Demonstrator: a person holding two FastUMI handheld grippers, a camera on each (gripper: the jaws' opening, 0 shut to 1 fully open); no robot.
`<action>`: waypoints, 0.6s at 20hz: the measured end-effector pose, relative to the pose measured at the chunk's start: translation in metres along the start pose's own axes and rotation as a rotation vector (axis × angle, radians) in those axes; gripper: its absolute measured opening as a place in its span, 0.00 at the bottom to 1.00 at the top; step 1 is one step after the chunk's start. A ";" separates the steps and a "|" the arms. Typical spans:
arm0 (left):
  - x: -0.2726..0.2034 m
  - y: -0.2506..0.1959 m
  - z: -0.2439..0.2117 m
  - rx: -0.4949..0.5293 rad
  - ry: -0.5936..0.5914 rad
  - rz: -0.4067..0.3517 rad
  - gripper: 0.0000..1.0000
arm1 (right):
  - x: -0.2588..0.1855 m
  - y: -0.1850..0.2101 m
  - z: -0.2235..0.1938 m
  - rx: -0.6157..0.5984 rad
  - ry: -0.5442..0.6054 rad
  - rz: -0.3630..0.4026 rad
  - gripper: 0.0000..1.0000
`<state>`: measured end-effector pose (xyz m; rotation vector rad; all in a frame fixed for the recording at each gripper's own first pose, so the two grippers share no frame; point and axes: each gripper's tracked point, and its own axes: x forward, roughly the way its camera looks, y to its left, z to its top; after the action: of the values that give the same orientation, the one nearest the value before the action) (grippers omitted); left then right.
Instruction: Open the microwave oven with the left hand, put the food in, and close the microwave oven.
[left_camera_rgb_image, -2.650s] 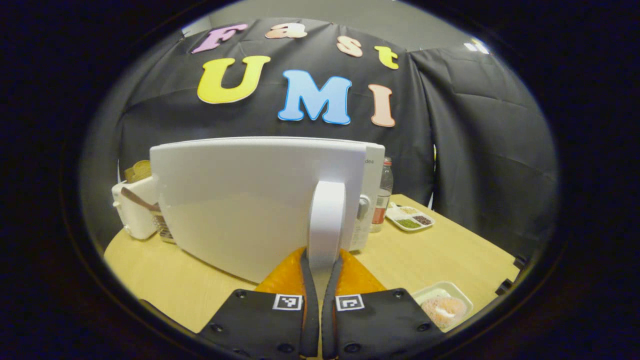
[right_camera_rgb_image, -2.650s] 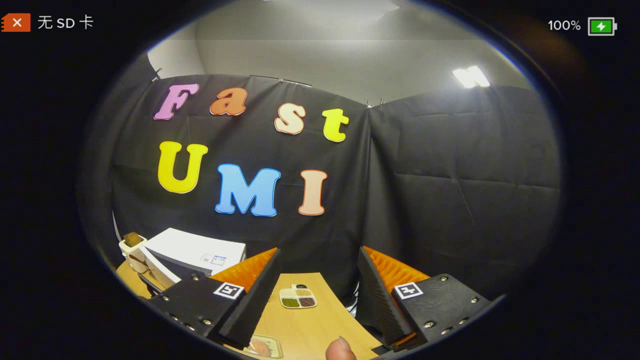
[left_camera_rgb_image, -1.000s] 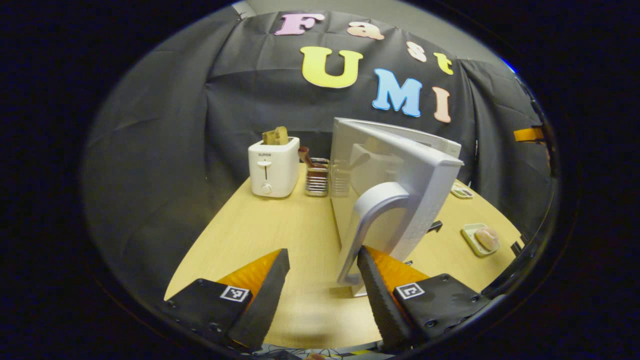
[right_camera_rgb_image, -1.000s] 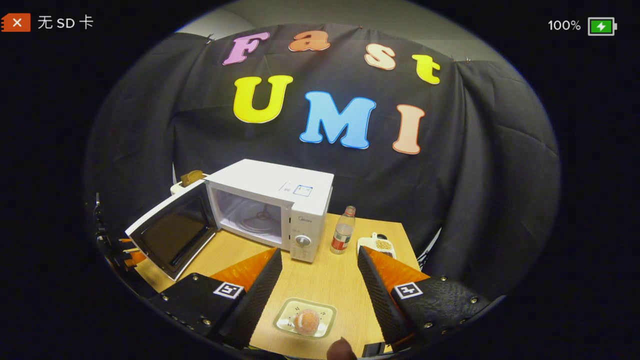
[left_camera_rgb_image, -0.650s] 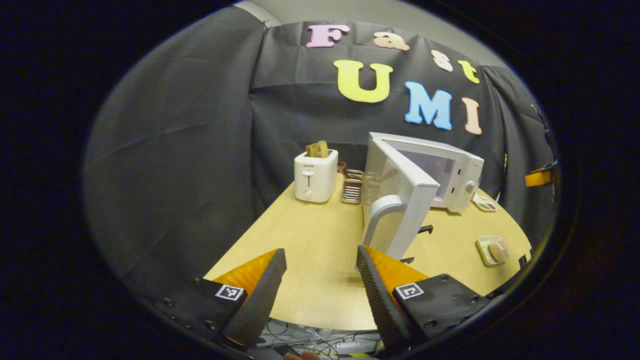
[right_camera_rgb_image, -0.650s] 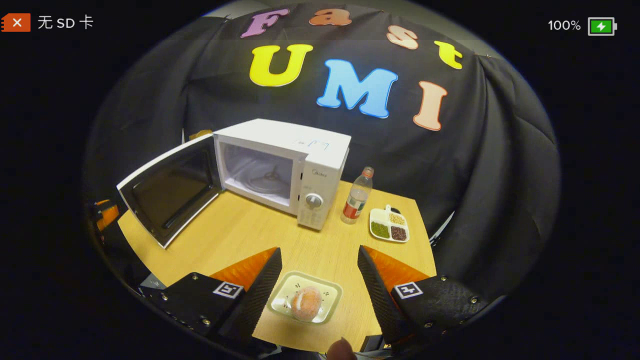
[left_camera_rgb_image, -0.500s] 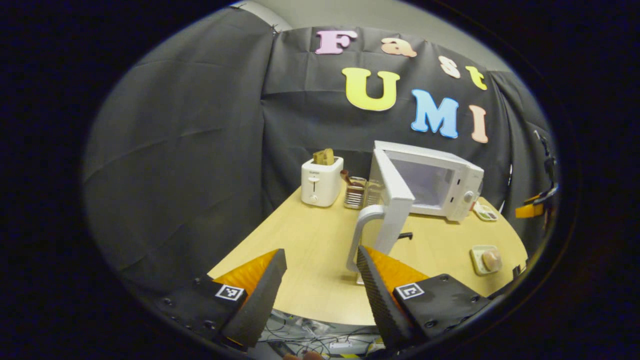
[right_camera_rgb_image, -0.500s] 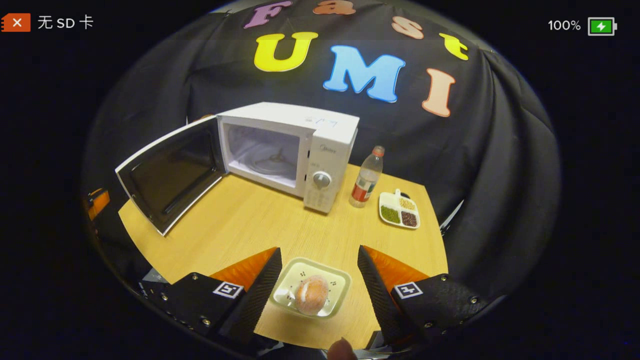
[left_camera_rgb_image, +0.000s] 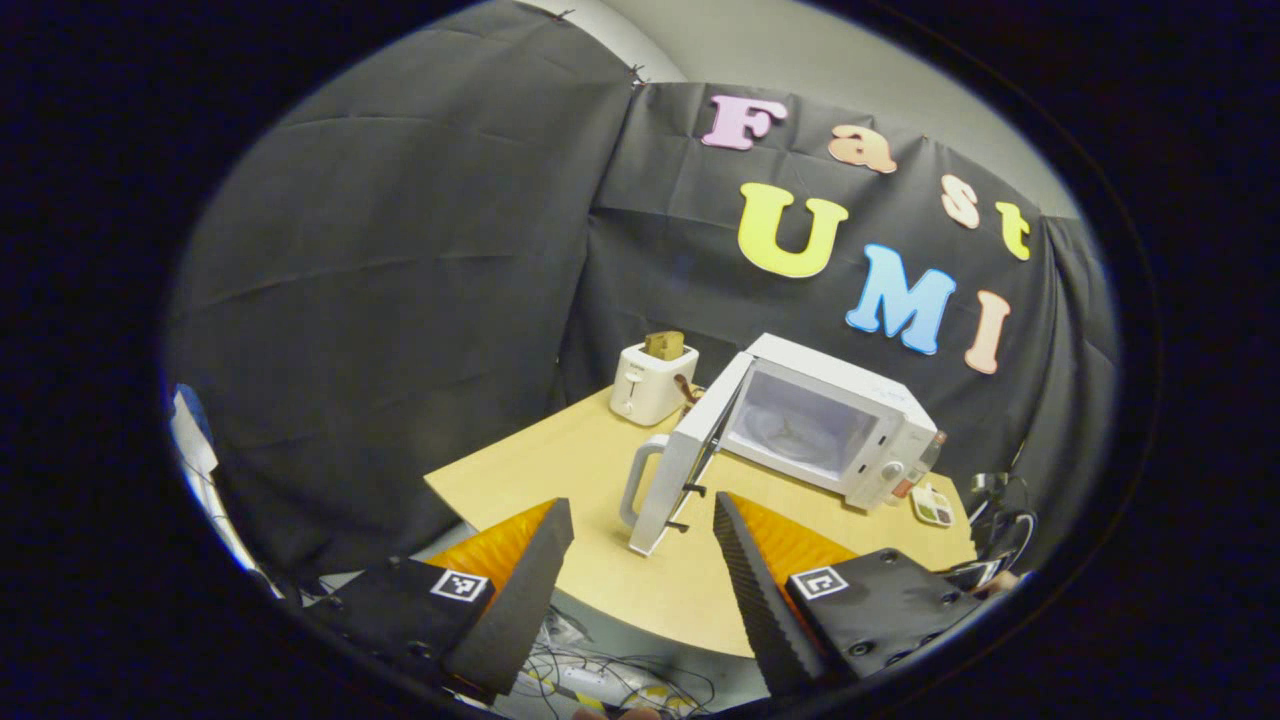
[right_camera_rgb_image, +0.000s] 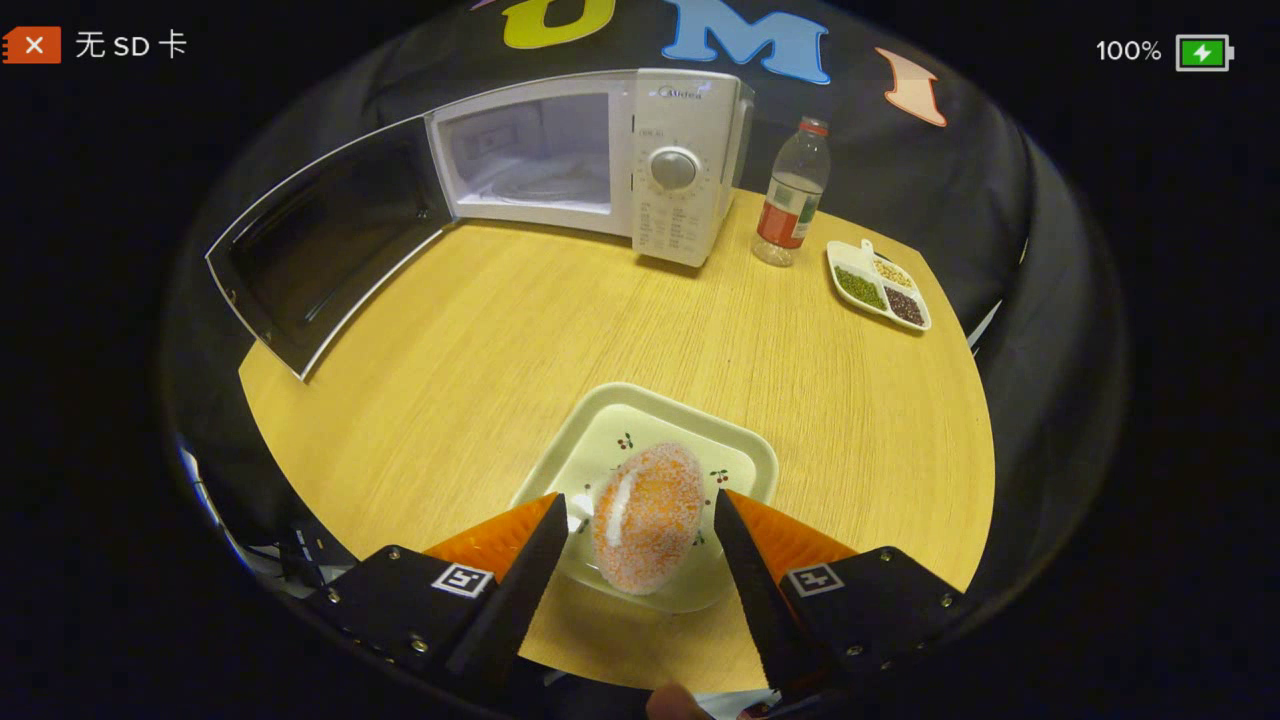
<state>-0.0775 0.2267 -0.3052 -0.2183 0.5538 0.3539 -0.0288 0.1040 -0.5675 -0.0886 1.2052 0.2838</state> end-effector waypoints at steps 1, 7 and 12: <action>-0.013 -0.009 0.003 0.009 -0.001 0.015 0.94 | 0.006 0.001 -0.006 0.016 0.017 0.023 0.92; -0.058 -0.063 0.013 0.079 -0.003 0.036 0.94 | 0.027 0.010 -0.017 0.037 0.032 0.072 0.89; -0.068 -0.084 0.022 0.102 -0.020 0.022 0.94 | 0.022 0.011 -0.017 0.057 0.029 0.112 0.65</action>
<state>-0.0883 0.1380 -0.2403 -0.1102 0.5529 0.3473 -0.0403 0.1144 -0.5929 0.0241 1.2485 0.3469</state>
